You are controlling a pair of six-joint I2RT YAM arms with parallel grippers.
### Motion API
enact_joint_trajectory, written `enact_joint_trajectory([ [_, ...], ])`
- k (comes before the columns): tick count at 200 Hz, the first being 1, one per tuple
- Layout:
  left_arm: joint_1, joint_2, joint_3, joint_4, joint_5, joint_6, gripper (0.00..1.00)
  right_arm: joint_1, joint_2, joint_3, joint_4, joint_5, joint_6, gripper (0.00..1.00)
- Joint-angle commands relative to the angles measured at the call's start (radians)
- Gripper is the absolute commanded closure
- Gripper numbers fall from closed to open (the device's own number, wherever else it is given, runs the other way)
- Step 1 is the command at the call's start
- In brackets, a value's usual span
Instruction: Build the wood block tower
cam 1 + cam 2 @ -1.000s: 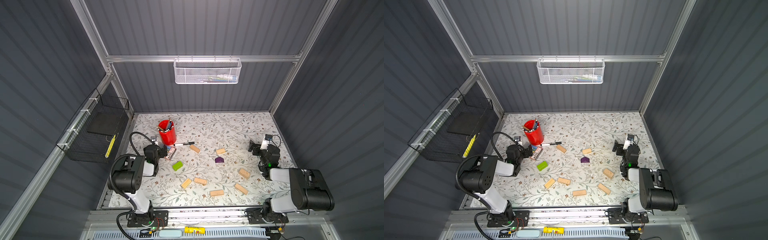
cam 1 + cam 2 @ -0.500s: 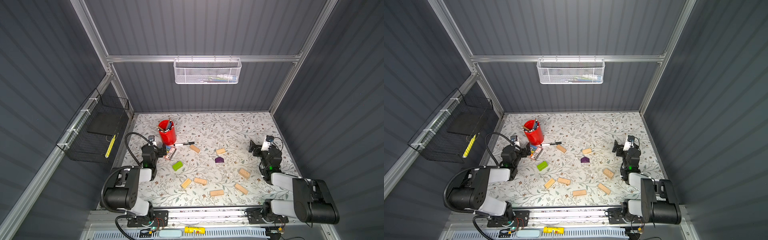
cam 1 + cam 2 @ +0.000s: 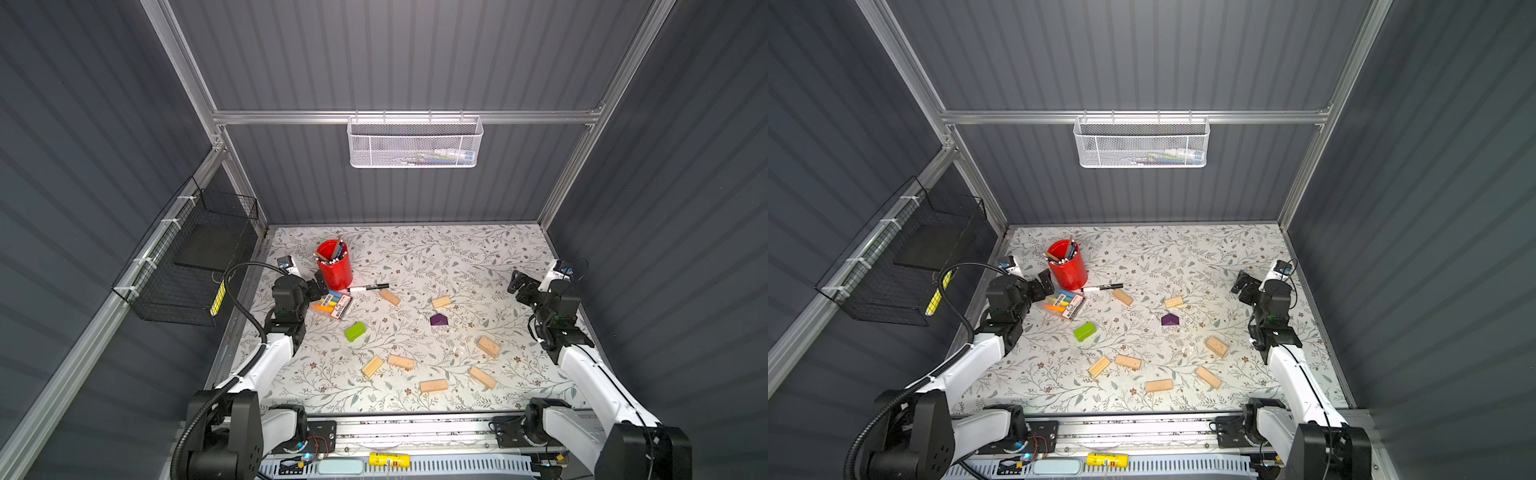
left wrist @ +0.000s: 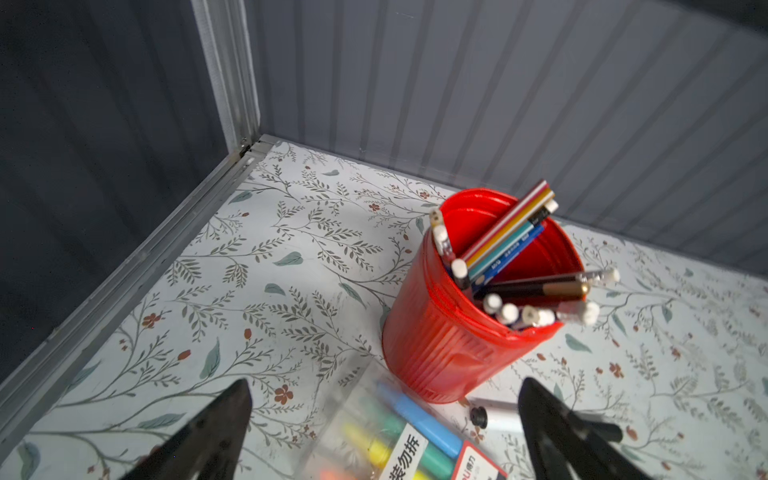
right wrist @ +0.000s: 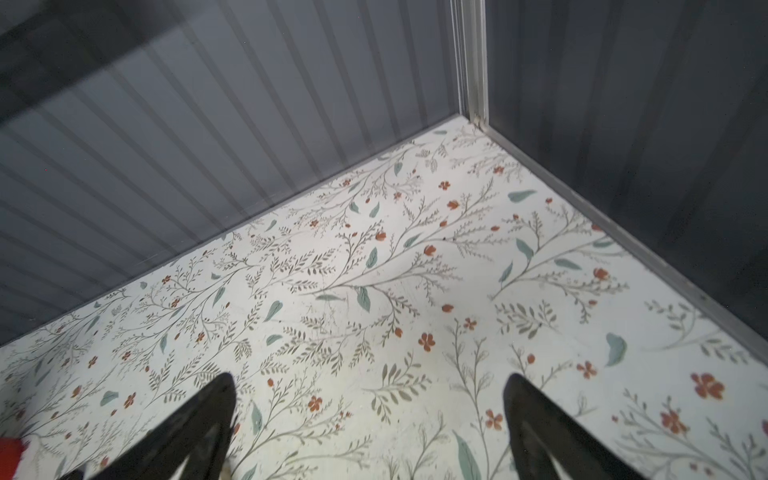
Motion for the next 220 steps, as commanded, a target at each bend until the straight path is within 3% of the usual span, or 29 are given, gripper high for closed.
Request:
enact_joint_trajectory([
  [1,0.005,-0.01,0.029,-0.168,-0.015,-0.179,0.0,-0.001,-0.02,-0.006,-0.168,-0.082,0.12,0.01],
  [43,0.004,0.009,0.083,-0.288,0.142,-0.263,0.0,0.022,-0.021,-0.002,-0.25,-0.244,0.12,0.01],
  [66,-0.012,-0.012,0.064,-0.317,0.214,-0.315,0.0,0.089,-0.016,0.025,-0.325,-0.232,0.105,0.01],
  [111,-0.167,-0.065,0.07,-0.467,0.155,-0.363,0.0,0.279,0.014,0.096,-0.445,-0.201,0.092,0.01],
  [150,-0.259,-0.069,0.069,-0.515,0.189,-0.452,0.0,0.432,0.065,0.136,-0.498,-0.196,0.154,0.01],
  [193,-0.47,0.057,0.179,-0.588,0.09,-0.535,0.02,0.588,0.13,0.165,-0.501,-0.183,0.244,0.01],
  [220,-0.547,0.196,0.292,-0.646,0.04,-0.564,0.05,0.635,0.197,0.189,-0.483,-0.209,0.267,0.01],
])
